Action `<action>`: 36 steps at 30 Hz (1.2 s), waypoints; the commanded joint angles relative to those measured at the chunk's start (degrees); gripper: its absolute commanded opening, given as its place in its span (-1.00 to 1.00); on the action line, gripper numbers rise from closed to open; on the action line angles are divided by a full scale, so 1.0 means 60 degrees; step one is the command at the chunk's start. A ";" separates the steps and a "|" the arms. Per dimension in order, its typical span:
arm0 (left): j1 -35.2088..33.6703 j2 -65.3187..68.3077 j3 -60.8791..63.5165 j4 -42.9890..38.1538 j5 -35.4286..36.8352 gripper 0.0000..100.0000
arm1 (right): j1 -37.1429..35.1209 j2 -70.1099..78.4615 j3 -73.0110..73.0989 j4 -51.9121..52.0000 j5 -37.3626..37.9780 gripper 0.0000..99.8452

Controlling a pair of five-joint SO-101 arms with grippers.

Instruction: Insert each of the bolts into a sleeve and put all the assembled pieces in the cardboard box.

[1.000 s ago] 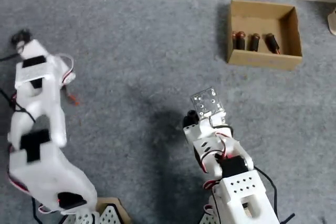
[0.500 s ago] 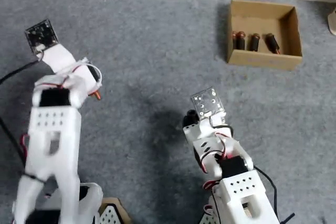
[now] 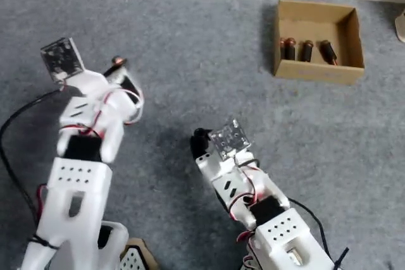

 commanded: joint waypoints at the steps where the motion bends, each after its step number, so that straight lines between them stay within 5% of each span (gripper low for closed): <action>1: 0.1062 -0.0842 0.0183 -0.0894 0.0088 -0.99 | -0.0051 -0.0154 0.0110 -0.0535 -0.0088 -0.99; 8: 0.2513 -0.1531 0.1414 -0.2271 0.0147 -0.99 | -0.0037 -0.0183 0.0154 -0.0711 -0.0088 -0.99; 22: 0.2659 -0.1575 0.3495 -0.4952 0.0161 -0.99 | -0.0037 -0.0198 0.0125 -0.0740 -0.0088 -0.99; 36: 0.3231 -0.1590 0.4256 -0.5758 0.0103 -0.99 | -0.0037 -0.0198 0.0227 -0.2000 0.0586 -0.99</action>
